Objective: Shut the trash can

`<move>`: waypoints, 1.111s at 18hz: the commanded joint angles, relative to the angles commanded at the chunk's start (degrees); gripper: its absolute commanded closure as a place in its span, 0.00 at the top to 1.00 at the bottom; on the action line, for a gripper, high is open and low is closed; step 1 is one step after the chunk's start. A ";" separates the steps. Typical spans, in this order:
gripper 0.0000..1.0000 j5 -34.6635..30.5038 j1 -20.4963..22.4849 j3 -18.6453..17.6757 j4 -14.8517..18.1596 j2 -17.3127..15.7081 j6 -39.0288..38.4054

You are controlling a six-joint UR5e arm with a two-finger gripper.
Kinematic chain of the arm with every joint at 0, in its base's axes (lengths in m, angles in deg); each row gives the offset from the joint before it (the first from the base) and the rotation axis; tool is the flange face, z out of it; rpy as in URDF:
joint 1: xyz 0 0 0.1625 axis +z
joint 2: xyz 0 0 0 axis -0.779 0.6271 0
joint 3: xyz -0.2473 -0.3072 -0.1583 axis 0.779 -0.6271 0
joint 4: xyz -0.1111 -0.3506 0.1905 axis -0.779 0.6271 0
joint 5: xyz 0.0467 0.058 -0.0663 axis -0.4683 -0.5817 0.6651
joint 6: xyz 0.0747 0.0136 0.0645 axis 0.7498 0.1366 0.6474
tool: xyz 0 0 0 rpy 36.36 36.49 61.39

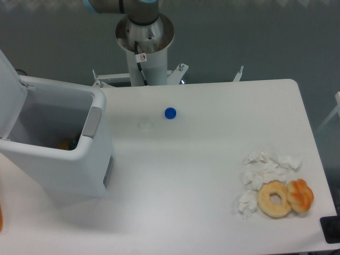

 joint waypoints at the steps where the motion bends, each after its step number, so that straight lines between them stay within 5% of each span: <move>1: 1.00 0.00 -0.53 0.00 0.00 0.44 0.00; 20: 1.00 -0.44 -3.78 -1.67 -0.09 4.40 1.14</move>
